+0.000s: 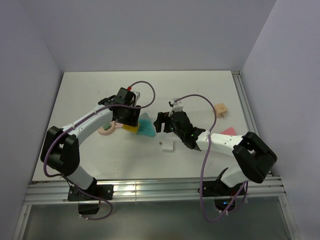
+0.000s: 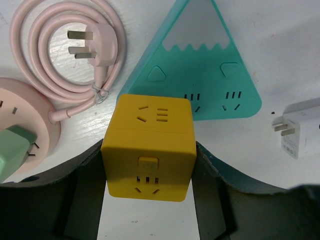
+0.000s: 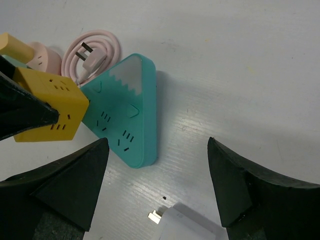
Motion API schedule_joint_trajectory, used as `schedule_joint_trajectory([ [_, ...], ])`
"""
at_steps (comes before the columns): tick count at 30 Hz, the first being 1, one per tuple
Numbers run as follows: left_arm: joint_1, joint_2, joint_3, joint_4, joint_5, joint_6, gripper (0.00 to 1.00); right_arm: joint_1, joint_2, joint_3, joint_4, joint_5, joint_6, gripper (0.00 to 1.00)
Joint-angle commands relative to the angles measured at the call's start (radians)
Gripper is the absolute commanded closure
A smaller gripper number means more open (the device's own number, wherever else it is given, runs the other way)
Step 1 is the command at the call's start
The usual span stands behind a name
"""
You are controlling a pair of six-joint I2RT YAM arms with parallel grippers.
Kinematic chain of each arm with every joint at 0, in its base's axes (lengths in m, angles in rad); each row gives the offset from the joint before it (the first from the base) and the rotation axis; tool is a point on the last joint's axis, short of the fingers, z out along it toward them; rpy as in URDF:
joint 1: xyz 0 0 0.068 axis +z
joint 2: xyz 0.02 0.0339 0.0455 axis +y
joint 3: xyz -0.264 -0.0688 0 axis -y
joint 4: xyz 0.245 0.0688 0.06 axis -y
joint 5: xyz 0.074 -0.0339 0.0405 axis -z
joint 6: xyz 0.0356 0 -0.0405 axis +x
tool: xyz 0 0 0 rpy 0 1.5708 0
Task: Insert the plug
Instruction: Insert the plug into the socket.
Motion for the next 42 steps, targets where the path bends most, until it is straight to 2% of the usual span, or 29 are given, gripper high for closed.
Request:
schedule_joint_trajectory([
  [1, 0.01, -0.011, 0.058, -0.004, -0.03, 0.021, 1.0, -0.009, 0.001, 0.035, 0.022, -0.004, 0.009, 0.14],
  [26, 0.021, -0.009, 0.031, 0.022, 0.032, 0.027, 1.0, -0.021, 0.008, 0.035, 0.02, -0.027, 0.015, 0.14],
  [42, 0.02, 0.008, 0.015, 0.022, 0.018, 0.023, 1.0, -0.027, 0.007, 0.033, 0.022, -0.036, 0.019, 0.14],
])
